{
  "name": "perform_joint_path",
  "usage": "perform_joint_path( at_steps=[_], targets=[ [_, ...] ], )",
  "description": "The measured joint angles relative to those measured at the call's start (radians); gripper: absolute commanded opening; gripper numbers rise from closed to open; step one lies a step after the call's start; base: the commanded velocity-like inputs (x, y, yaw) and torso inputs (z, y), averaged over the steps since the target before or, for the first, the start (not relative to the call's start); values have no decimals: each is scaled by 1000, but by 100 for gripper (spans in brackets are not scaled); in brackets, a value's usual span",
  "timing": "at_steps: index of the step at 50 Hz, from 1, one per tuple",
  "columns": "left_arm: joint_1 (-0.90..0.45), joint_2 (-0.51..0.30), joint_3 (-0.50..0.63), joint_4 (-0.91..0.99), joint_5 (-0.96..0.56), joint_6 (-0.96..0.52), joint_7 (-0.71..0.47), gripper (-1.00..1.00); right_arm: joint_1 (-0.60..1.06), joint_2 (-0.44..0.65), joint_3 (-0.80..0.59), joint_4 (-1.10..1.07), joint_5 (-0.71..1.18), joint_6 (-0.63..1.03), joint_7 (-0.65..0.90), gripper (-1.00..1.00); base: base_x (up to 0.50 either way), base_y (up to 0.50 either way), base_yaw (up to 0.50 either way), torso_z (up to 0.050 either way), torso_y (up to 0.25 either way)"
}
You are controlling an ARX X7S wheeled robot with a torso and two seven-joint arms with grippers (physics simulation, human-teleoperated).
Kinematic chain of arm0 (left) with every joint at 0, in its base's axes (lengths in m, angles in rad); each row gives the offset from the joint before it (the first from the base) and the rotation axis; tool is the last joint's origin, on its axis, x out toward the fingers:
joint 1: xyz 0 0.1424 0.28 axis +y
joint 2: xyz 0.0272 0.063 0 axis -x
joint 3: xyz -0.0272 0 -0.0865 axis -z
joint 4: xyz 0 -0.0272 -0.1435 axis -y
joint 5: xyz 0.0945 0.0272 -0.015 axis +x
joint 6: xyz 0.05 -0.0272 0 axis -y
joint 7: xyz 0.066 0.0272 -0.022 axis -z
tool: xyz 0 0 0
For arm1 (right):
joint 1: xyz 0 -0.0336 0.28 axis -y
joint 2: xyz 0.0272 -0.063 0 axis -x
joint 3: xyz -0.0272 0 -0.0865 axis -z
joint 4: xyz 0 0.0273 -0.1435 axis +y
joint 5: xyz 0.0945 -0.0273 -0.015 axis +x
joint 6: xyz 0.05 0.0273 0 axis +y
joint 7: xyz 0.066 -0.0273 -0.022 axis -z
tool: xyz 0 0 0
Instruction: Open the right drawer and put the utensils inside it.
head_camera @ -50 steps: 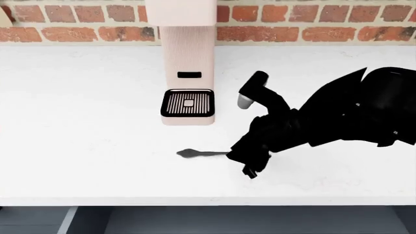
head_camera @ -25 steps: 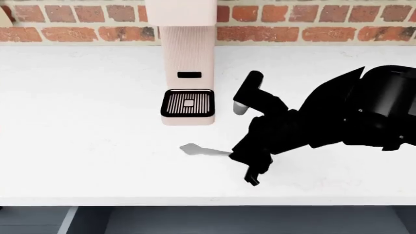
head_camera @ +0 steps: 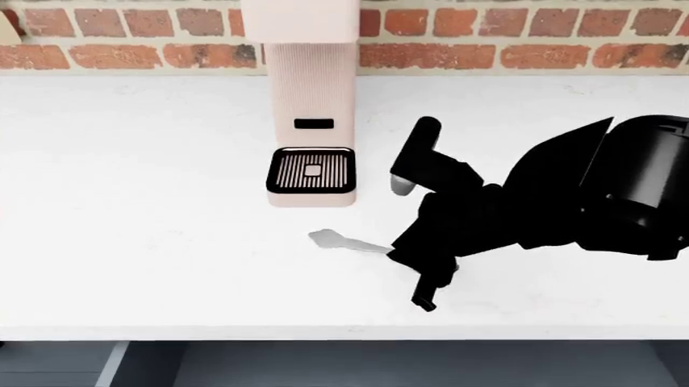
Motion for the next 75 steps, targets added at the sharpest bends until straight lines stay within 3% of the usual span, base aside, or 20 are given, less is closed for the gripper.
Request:
perform_joint_path(
  at_steps=[21, 42, 58, 75],
  targets=[
    [-5, -2, 8, -2, 8, -6, -1, 100, 23, 37, 16, -53, -11, -17, 40, -100, 0, 0, 0, 0, 0],
    [-7, 0, 11, -4, 8, -6, 3, 100, 140, 127, 62, -338, 78, 44, 140, -100, 0, 0, 0, 0, 0],
    [-10, -1, 11, -5, 8, -10, 4, 100, 176, 114, 97, -521, 129, 62, 196, -100, 0, 0, 0, 0, 0],
    [-13, -3, 15, -7, 10, -12, 5, 100, 171, 56, 128, -576, 169, 53, 211, -100, 0, 0, 0, 0, 0]
  ],
)
